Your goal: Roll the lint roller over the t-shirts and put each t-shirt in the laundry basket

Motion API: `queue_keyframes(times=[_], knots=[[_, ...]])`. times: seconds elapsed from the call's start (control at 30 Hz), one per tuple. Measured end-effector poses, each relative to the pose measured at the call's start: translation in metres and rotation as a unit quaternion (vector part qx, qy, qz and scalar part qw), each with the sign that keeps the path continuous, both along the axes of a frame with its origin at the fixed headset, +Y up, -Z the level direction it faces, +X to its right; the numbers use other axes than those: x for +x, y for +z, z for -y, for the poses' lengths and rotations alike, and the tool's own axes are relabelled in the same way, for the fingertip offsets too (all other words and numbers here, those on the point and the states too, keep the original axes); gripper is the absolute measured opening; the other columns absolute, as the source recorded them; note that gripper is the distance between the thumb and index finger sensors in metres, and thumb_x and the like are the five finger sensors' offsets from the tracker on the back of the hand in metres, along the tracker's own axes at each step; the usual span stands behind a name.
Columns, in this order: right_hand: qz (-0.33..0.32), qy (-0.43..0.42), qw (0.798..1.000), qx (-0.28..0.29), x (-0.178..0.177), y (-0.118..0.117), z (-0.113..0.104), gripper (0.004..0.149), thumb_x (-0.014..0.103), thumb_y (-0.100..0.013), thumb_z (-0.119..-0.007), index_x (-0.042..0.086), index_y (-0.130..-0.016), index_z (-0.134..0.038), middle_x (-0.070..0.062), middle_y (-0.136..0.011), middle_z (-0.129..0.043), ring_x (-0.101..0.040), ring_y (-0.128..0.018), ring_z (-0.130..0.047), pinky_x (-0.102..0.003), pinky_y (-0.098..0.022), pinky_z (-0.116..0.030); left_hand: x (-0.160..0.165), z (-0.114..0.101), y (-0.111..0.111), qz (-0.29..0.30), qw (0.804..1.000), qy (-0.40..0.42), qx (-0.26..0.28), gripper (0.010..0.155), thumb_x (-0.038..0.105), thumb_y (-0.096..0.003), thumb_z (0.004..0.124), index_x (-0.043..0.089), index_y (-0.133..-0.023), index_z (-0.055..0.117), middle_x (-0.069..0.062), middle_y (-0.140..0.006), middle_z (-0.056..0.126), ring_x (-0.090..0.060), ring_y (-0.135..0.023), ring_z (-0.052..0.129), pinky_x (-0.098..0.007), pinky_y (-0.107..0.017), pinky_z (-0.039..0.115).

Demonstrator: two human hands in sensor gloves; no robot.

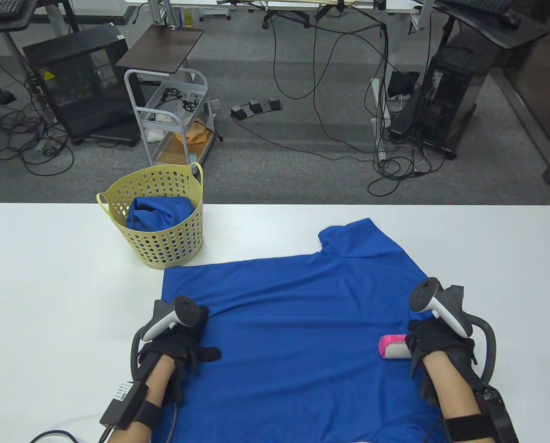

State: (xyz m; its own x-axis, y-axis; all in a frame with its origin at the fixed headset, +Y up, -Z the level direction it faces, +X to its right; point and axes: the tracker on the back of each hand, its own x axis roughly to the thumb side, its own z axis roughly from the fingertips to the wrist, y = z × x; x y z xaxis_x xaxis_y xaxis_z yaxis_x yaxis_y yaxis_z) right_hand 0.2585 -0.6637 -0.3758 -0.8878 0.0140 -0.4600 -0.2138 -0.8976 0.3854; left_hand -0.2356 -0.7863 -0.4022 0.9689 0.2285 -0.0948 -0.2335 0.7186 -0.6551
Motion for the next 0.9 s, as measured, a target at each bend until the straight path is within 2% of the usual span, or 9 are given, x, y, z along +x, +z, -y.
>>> queue_keyframes(times=[0.17, 0.27, 0.37, 0.5, 0.67, 0.83, 0.9], knots=[[0.04, -0.019, 0.997, 0.062, -0.002, -0.063, 0.027, 0.052, 0.039, -0.054, -0.072, 0.037, -0.101, -0.051, -0.006, -0.086, -0.086, -0.019, -0.044, -0.098, -0.026, -0.016, -0.088, 0.0, 0.0, 0.0, 0.0, 1.0, 0.002, 0.0, 0.102, 0.07, -0.0401, 0.07, 0.044, -0.103, -0.006, 0.009, -0.106, -0.019, -0.032, -0.099, -0.024, -0.067, -0.069, 0.0], [0.049, -0.005, 0.998, 0.046, -0.002, -0.089, 0.041, 0.057, 0.039, -0.053, -0.073, 0.044, -0.101, -0.041, -0.002, -0.094, -0.08, -0.021, -0.056, -0.098, -0.032, -0.026, -0.091, 0.0, 0.001, 0.0, 0.0, 1.0, 0.003, 0.0, 0.102, 0.07, -0.0401, 0.07, 0.044, -0.103, -0.006, 0.009, -0.106, -0.019, -0.032, -0.099, -0.023, -0.066, -0.069, 0.0], [0.027, 0.016, 0.999, 0.02, 0.002, -0.091, 0.037, 0.06, 0.041, -0.052, -0.074, 0.048, -0.099, -0.037, 0.002, -0.095, -0.079, -0.018, -0.059, -0.098, -0.031, -0.028, -0.092, -0.001, 0.001, 0.0, 0.0, 1.0, 0.004, 0.001, 0.102, 0.07, -0.0402, 0.07, 0.044, -0.103, -0.006, 0.009, -0.106, -0.019, -0.032, -0.099, -0.024, -0.066, -0.069, -0.001], [-0.012, 0.019, 1.0, 0.004, 0.009, -0.065, 0.02, 0.056, 0.04, -0.051, -0.076, 0.046, -0.099, -0.047, -0.002, -0.091, -0.085, -0.018, -0.052, -0.101, -0.029, -0.023, -0.092, -0.001, 0.001, 0.0, 0.001, 1.0, 0.005, -0.003, 0.102, 0.07, -0.0403, 0.07, 0.044, -0.102, -0.007, 0.009, -0.106, -0.02, -0.032, -0.098, -0.024, -0.066, -0.068, -0.001], [-0.031, 0.023, 0.998, -0.057, 0.019, -0.007, -0.001, 0.054, 0.041, -0.05, -0.079, 0.043, -0.099, -0.056, -0.003, -0.084, -0.093, -0.017, -0.045, -0.103, -0.027, -0.017, -0.092, -0.001, 0.001, 0.001, -0.003, 1.0, 0.005, -0.001, 0.101, 0.07, -0.0401, 0.07, 0.044, -0.103, -0.006, 0.01, -0.106, -0.019, -0.031, -0.098, -0.024, -0.065, -0.069, -0.001], [-0.043, 0.041, 0.994, -0.09, 0.028, 0.046, -0.005, 0.045, 0.043, -0.047, -0.083, 0.033, -0.091, -0.077, -0.007, -0.062, -0.105, -0.011, -0.025, -0.104, -0.02, -0.007, -0.092, -0.002, 0.001, 0.0, -0.002, 1.0, 0.005, 0.0, 0.101, 0.07, -0.0401, 0.07, 0.044, -0.103, -0.006, 0.01, -0.106, -0.019, -0.031, -0.099, -0.024, -0.065, -0.069, -0.001], [-0.046, 0.031, 0.994, -0.09, 0.032, 0.06, -0.003, 0.044, 0.043, -0.047, -0.084, 0.032, -0.09, -0.079, -0.008, -0.06, -0.106, -0.01, -0.023, -0.105, -0.019, -0.005, -0.092, -0.002, 0.002, 0.0, -0.002, 1.0, 0.005, 0.001, 0.101, 0.07, -0.0401, 0.07, 0.044, -0.103, -0.006, 0.01, -0.106, -0.019, -0.031, -0.099, -0.024, -0.065, -0.069, -0.001]])
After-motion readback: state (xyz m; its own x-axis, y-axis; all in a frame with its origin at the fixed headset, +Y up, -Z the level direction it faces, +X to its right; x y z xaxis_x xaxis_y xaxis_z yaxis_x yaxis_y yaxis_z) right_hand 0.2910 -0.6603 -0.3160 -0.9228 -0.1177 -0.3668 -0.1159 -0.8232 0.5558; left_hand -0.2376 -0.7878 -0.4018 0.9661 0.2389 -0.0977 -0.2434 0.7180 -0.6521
